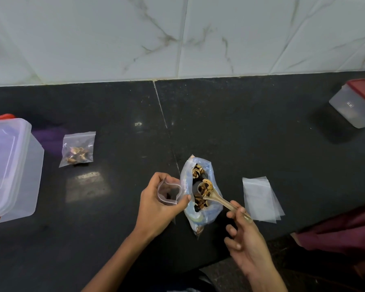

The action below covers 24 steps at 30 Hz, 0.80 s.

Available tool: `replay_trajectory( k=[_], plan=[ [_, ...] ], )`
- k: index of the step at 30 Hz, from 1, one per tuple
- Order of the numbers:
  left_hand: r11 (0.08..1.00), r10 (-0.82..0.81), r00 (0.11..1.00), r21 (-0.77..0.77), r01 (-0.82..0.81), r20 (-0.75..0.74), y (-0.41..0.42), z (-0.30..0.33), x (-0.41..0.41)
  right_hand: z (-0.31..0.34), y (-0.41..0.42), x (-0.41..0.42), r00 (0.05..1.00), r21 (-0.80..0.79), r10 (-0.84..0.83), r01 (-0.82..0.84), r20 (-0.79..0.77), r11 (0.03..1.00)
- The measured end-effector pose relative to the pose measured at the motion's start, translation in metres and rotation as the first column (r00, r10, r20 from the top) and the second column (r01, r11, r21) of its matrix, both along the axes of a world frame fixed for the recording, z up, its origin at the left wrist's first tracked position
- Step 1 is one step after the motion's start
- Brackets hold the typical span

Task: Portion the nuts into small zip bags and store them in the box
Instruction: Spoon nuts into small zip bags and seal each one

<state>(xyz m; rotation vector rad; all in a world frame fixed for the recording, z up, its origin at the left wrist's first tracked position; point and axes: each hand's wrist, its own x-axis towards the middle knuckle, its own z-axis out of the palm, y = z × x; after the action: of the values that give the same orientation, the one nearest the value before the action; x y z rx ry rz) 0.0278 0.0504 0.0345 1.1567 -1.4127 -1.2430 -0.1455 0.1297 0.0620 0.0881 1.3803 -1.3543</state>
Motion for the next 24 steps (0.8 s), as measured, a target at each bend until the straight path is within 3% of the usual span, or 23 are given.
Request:
replay_trajectory(
  k=[4, 9, 14, 17, 20, 22, 24],
  plan=[
    [0.99, 0.019, 1.0, -0.142, -0.017, 0.008, 0.001, -0.001, 0.0, 0.023, 0.003, 0.002, 0.999, -0.046, 0.026, -0.027, -0.018, 0.999],
    [0.985, 0.007, 1.0, -0.172, -0.006, 0.006, 0.001, -0.004, 0.002, 0.052, 0.004, 0.018, 0.986, -0.135, 0.134, -0.146, -0.096, 0.98],
    [0.992, -0.002, 1.0, -0.125, -0.001, -0.028, 0.002, -0.004, 0.001, 0.055, 0.003, 0.045, 0.861, -0.152, 0.249, -0.346, -0.443, 0.926],
    [0.994, 0.003, 1.0, -0.111, -0.005, -0.024, 0.003, -0.005, 0.0, 0.046, 0.006, 0.06, 0.696, -0.136, 0.241, -0.439, -0.676, 0.888],
    [0.996, -0.006, 1.0, -0.094, 0.003, -0.03, 0.002, -0.004, 0.001, 0.037, 0.009, 0.068, 0.332, -0.026, 0.202, -0.572, -0.922, 0.82],
    [0.995, -0.017, 0.999, -0.095, 0.013, -0.044, 0.002, -0.002, 0.001, 0.035, 0.009, 0.072, 0.132, 0.008, 0.111, -0.608, -0.985, 0.794],
    [0.996, -0.022, 0.998, -0.086, 0.017, -0.052, 0.003, -0.002, 0.001, 0.032, 0.008, 0.075, 0.027, 0.005, 0.027, -0.612, -0.999, 0.791]
  ],
)
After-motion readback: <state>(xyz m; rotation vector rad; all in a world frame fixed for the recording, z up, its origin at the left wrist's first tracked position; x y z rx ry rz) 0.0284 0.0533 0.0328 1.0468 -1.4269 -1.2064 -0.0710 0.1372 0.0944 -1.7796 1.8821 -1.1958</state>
